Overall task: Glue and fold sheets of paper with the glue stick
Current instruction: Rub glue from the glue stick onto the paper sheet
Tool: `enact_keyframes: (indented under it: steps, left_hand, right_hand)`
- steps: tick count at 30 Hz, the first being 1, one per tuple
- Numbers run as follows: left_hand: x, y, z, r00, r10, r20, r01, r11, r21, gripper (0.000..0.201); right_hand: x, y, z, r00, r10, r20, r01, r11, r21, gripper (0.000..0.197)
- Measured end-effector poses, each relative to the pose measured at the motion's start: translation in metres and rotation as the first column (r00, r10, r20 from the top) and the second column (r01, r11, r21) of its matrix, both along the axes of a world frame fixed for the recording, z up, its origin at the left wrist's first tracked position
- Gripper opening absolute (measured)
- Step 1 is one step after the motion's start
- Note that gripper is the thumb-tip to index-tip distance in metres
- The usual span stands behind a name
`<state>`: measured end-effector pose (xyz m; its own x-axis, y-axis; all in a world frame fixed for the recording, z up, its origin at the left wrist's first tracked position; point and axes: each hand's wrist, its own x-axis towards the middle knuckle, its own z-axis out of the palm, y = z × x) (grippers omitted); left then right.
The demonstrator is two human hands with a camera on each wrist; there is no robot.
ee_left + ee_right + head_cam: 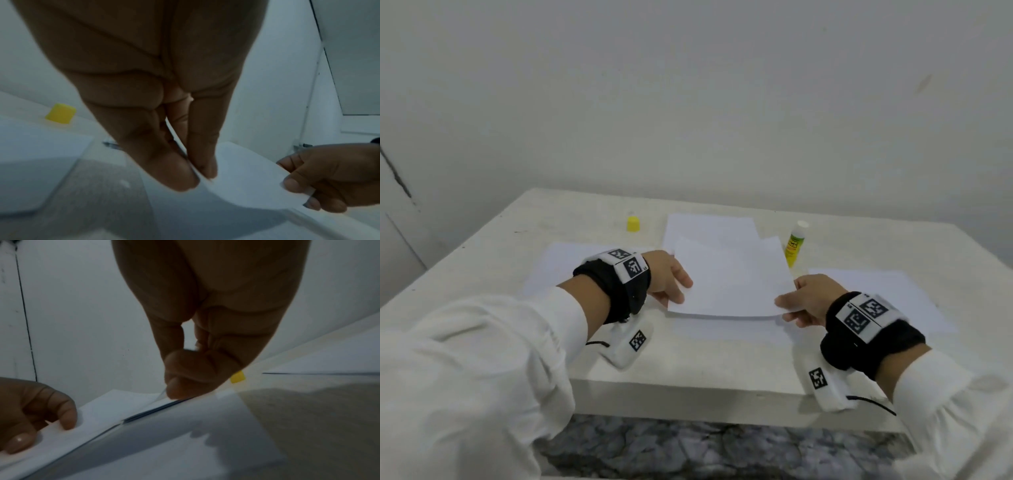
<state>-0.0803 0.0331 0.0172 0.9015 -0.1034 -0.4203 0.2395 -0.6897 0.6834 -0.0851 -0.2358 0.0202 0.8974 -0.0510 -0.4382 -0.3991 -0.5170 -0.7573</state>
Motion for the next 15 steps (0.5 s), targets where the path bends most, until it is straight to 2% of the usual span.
enact_keyframes:
  steps: [5,15]
  left_hand:
    - [-0.003,-0.019,-0.012,0.997,-0.048,-0.063,0.055,0.993,0.102,0.023]
    - [-0.004,-0.019,-0.019,0.996,-0.068,-0.057,0.078,0.979,0.190,0.021]
  right_hand:
    - [-0.004,-0.018,-0.008,0.993,0.063,-0.098,-0.071,0.993,-0.089,0.016]
    - [0.000,-0.019,-0.013,0.980,0.080,-0.182,-0.111,0.980,-0.163,0.028]
